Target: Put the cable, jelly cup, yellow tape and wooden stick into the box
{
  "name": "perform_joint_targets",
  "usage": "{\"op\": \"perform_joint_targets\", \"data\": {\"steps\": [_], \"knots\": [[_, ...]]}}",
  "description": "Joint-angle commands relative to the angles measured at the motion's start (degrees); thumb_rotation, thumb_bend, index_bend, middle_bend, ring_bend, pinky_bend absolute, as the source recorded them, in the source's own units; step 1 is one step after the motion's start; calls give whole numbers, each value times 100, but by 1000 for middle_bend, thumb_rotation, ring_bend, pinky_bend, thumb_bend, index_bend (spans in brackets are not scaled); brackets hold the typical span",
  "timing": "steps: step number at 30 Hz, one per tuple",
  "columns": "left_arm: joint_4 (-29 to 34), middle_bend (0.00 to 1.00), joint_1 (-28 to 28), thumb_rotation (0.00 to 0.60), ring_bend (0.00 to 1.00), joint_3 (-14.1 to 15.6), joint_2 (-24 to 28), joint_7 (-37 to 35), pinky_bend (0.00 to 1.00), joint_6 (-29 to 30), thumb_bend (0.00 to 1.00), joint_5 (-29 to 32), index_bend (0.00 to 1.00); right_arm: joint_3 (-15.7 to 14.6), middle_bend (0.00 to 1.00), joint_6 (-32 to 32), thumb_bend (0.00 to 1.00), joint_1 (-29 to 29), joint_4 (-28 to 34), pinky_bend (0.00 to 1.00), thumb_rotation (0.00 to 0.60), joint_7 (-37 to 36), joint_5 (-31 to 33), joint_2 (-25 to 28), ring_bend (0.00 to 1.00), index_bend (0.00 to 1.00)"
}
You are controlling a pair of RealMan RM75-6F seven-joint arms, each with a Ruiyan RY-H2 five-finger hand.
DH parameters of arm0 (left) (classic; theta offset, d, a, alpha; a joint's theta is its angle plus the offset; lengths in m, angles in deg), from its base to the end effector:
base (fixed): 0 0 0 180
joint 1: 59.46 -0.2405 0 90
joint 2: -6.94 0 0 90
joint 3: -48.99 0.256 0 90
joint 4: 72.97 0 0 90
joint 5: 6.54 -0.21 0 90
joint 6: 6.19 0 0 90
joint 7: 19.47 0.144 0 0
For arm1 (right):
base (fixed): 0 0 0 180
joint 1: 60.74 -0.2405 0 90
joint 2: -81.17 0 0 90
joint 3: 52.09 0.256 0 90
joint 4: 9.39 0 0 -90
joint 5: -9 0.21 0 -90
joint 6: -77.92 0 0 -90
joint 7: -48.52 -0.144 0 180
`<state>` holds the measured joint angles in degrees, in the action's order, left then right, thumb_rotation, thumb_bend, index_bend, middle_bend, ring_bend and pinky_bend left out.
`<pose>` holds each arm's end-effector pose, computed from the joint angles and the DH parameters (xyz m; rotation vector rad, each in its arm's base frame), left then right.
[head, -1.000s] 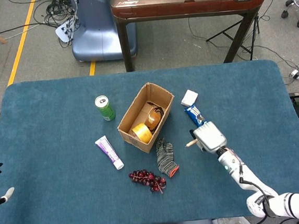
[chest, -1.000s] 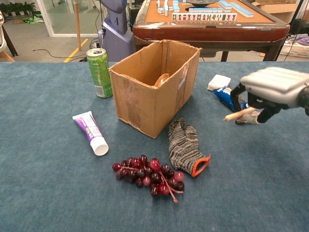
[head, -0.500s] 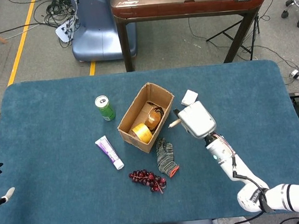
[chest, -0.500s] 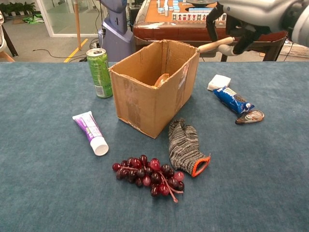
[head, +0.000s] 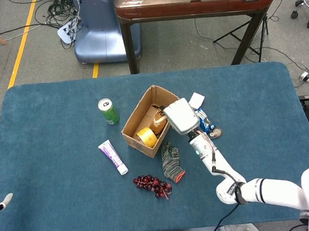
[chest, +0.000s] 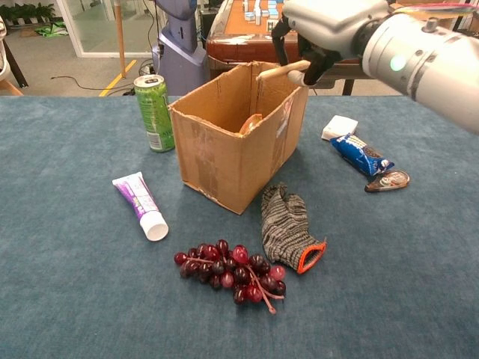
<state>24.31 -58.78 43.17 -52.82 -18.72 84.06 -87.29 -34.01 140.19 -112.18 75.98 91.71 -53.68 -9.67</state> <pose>-0.3144 0.1665 0.1991 -1.1955 -0.8695 -0.8922 -0.0578 -0.3803 0.0128 1.7970 -0.4311 0.9647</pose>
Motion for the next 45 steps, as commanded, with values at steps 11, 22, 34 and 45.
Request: {"op": "perform_joint_targets", "data": {"steps": [11, 22, 34, 45], "knots": [[22, 398, -26, 600, 297, -1, 47, -73, 496, 36, 131, -31, 268, -80, 1000, 203, 0, -190, -757, 1000, 600, -765, -524, -525, 1000, 260], [8, 398, -14, 600, 297, 1, 25, -6, 496, 13, 131, -20, 268, -597, 1000, 1157, 78, 653, 977, 1000, 600, -326, -1168, 709, 1000, 564], [-36, 418, -53, 600, 302, 129, -46, -84, 496, 307, 131, -592, 289, -1810, 941, 2492, 83, 2332, 2079, 887, 600, -470, -2258, 2319, 799, 576], [-217, 418, -36, 600, 310, 108, -143, -226, 525, 475, 131, -803, 384, -1958, 371, 3225, 83, 3601, 2006, 356, 600, -856, -1450, 2289, 325, 150]]}}
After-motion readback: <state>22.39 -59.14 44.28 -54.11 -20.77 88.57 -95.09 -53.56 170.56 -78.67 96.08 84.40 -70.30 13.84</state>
